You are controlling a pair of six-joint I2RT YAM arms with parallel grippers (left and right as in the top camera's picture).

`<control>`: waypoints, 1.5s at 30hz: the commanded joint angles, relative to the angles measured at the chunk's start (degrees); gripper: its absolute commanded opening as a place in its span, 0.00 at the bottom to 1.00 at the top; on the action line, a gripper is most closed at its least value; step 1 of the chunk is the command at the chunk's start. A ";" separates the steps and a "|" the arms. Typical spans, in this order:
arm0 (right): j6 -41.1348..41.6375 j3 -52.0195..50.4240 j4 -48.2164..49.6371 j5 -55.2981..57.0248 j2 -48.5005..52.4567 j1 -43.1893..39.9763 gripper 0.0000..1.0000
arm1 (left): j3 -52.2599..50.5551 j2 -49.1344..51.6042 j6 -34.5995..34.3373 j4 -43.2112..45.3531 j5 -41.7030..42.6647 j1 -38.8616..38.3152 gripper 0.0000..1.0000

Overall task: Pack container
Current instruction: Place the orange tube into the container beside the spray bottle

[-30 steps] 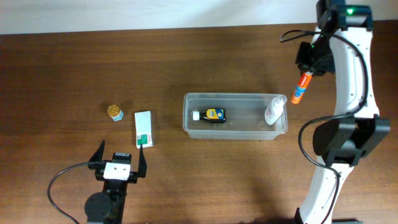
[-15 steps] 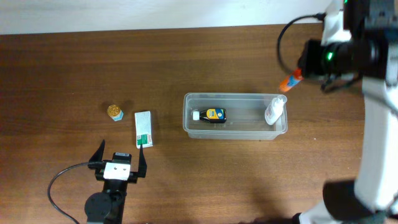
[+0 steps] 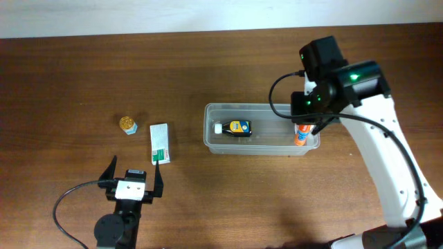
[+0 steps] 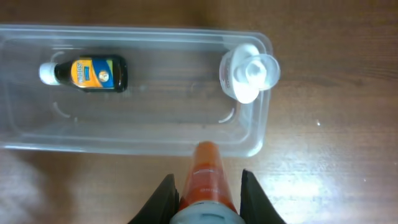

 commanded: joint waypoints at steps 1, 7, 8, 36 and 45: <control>0.92 -3.61 4.28 1.57 -0.83 0.28 0.17 | -0.13 -0.44 0.70 -0.28 -0.20 0.28 0.99; 0.90 -11.58 15.78 1.53 -0.63 0.28 0.17 | -0.13 -0.44 0.70 -0.28 -0.20 0.28 0.99; 0.90 -13.31 17.99 1.51 -0.46 0.31 0.17 | -0.13 -0.44 0.70 -0.28 -0.20 0.28 0.99; -0.37 -22.91 36.48 -0.48 5.51 -4.20 0.22 | -0.13 -0.44 0.70 -0.28 -0.20 0.28 0.99; -0.37 -22.86 37.13 -0.48 7.06 -4.20 0.32 | -0.13 -0.44 0.70 -0.28 -0.20 0.28 0.99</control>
